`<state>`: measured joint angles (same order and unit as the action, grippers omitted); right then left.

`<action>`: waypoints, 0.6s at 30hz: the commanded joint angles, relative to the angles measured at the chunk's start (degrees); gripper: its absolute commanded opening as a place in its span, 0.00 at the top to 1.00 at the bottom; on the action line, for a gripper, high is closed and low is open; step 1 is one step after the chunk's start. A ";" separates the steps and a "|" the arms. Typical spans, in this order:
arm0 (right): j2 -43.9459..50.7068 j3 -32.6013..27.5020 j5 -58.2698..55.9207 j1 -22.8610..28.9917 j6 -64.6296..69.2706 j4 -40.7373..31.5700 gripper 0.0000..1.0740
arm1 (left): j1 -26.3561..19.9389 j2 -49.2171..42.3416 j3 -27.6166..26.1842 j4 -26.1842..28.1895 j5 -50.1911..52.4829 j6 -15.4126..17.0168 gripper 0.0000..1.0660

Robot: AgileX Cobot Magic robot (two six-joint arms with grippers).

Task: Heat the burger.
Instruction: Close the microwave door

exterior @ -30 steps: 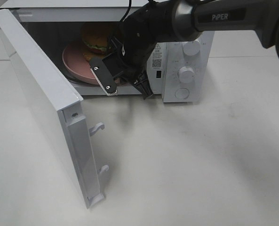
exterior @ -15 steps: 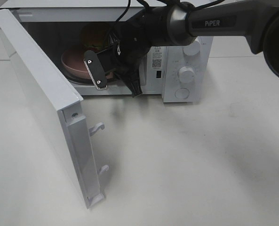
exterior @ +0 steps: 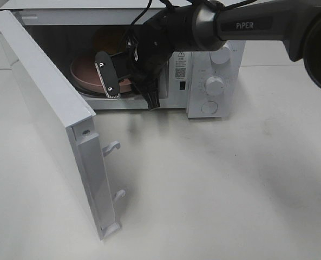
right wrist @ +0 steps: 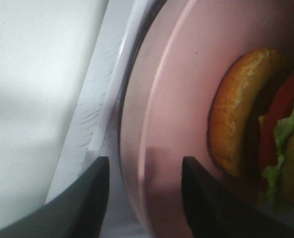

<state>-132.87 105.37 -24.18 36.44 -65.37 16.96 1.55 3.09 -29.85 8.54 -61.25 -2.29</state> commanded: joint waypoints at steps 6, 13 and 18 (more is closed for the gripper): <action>3.95 -3.72 -0.40 -0.23 1.09 -1.38 0.52 | 0.23 0.06 0.17 -0.06 -0.11 -0.06 0.27; 8.42 -12.03 3.50 -0.23 1.72 -2.06 0.40 | 0.23 0.06 0.17 -0.06 -0.11 -0.06 0.27; 11.40 -17.02 5.84 -0.23 5.21 -2.06 0.34 | 0.23 0.06 0.17 -0.06 -0.11 -0.06 0.27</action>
<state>-123.64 90.70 -19.54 36.44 -62.34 14.95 1.55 3.09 -29.85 8.54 -61.25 -2.29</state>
